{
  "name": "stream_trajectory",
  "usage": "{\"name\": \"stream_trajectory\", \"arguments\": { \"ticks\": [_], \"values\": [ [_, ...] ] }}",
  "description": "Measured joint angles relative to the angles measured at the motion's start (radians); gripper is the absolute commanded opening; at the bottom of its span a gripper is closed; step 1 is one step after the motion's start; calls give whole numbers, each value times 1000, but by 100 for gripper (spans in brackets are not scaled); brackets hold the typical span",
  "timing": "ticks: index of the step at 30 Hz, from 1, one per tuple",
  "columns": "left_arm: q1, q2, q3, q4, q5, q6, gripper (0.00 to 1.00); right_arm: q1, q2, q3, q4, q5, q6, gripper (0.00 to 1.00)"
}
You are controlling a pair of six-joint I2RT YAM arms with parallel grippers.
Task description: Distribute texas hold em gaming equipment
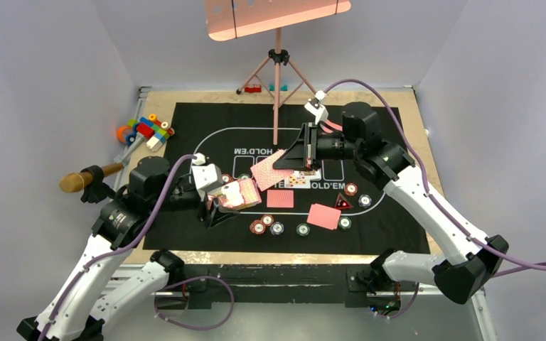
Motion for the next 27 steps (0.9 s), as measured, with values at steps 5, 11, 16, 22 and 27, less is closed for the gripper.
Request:
{"name": "stream_trajectory", "arguments": {
  "ticks": [5, 11, 16, 22, 27],
  "values": [
    [0, -5, 0, 0, 0, 0, 0, -44, 11, -14, -5, 14, -35, 0],
    [0, -9, 0, -1, 0, 1, 0, -82, 164, -103, 21, 80, -122, 0],
    [0, -9, 0, -2, 0, 1, 0, -82, 398, -158, 69, 184, -183, 0],
    [0, -13, 0, -8, 1, 1, 0, -82, 581, -217, 188, 286, -208, 0],
    [0, -15, 0, -7, 7, 0, 0, -82, 603, -260, 265, 333, -208, 0]
  ]
}}
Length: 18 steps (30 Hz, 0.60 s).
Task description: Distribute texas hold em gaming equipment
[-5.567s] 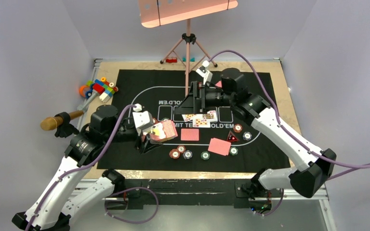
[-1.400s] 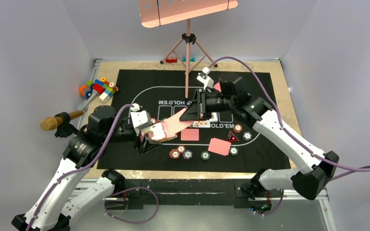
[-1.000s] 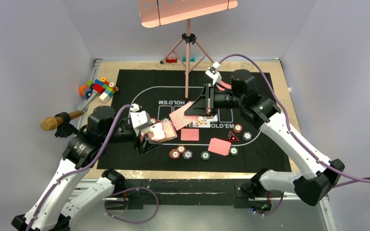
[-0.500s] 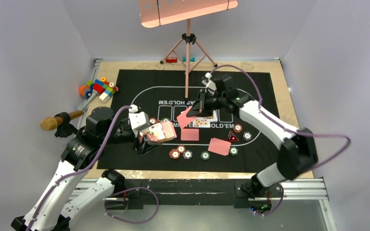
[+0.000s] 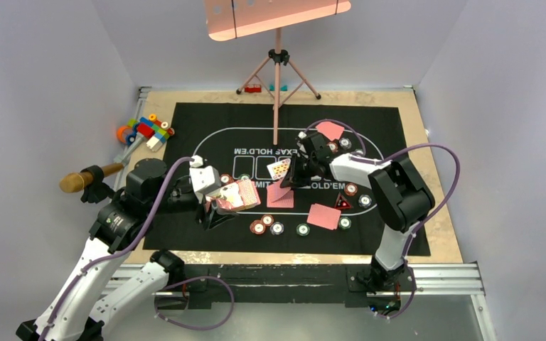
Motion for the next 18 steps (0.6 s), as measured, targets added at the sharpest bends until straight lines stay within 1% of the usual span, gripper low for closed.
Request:
{"name": "stream_trajectory", "arguments": {
  "ticks": [3, 7, 10, 11, 12, 14, 17, 18],
  "values": [
    [0, 0, 0, 0, 3, 0, 0, 0, 0, -12, 14, 35, -4, 0],
    [0, 0, 0, 0, 8, -1, 0, 0, 0, -15, 0, 79, -17, 30],
    [0, -1, 0, 2, 9, -6, 0, 2, 0, -16, -28, 116, -29, 46],
    [0, -1, 0, 3, 10, -10, 0, 2, -3, -14, -31, 116, -33, 49],
    [0, -1, 0, 5, 11, -13, 0, 3, -7, -14, -35, 122, -35, 53],
    [0, -1, 0, 6, 12, -18, 0, 8, -19, -10, -52, 136, -48, 58],
    [0, -1, 0, 6, 15, -18, 0, 15, -38, -2, -101, 169, -74, 68],
    [0, -1, 0, 6, 15, -18, 0, 16, -46, 0, -120, 179, -81, 70]
  ]
}}
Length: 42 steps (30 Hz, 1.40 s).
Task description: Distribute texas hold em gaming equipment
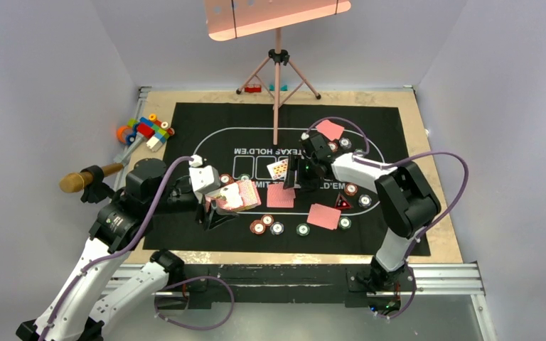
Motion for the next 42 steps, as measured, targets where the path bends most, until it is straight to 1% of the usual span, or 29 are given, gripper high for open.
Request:
{"name": "stream_trajectory", "arguments": {
  "ticks": [6, 9, 11, 15, 18, 20, 23, 27, 32, 37, 42],
  "values": [
    [0, 0, 0, 0, 0, 0, 0, 0, -87, 35, -182, 104, -52, 72],
    [0, 0, 0, 0, 0, 0, 0, 0, -179, 56, -243, 111, -68, 77],
    [0, 0, 0, 0, 0, 0, 0, 0, -254, 80, -275, 94, -75, 79],
    [0, -1, 0, 1, 0, -1, 0, 32, -388, 188, -328, 50, -94, 80],
    [2, -3, 0, 1, 0, -4, 0, 66, -457, 255, -335, -16, -101, 83],
    [5, -6, 0, 1, 0, -5, 0, 74, -499, 260, -334, -76, -92, 86],
    [6, -7, 0, 1, 1, -7, 0, 71, -560, 223, -282, -177, -38, 89],
    [7, -6, 0, 2, 1, -7, 0, 80, -620, 127, -113, -323, 86, 91],
    [7, -6, 0, 8, 1, -7, 0, 153, -571, 121, 29, -404, 174, 93],
    [7, 2, 0, 12, 0, -7, 0, 237, -481, 169, 68, -431, 206, 94],
    [7, 13, 0, 23, -1, -7, 0, 277, -416, 177, 132, -460, 255, 96]
  ]
}}
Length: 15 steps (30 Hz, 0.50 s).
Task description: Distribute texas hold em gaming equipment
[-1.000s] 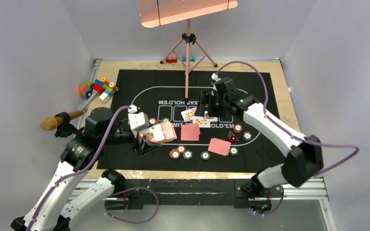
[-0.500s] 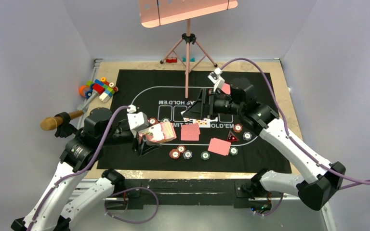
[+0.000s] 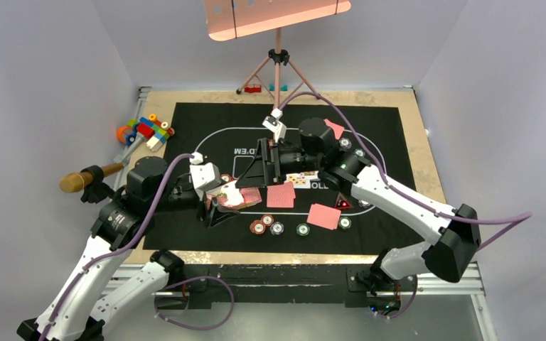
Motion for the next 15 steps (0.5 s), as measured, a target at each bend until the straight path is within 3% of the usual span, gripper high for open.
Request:
{"name": "stream_trajectory", "arguments": {
  "ticks": [2, 4, 10, 13, 15],
  "values": [
    [0, 2, 0, 0, 0, 0, 0, 11, 22, 0, 34, -10, 27, 91],
    [0, 4, 0, 0, -1, 0, 1, 22, 44, -3, 87, -23, 61, 80],
    [0, 15, 0, 0, -19, 0, 2, 44, 63, -44, 224, -43, 161, 30],
    [0, 15, 0, 11, -26, 1, 4, 40, 63, -64, 241, -41, 191, 24],
    [-1, 17, 0, 12, -35, 5, 14, 38, 63, -70, 254, -36, 214, 17]
  ]
}}
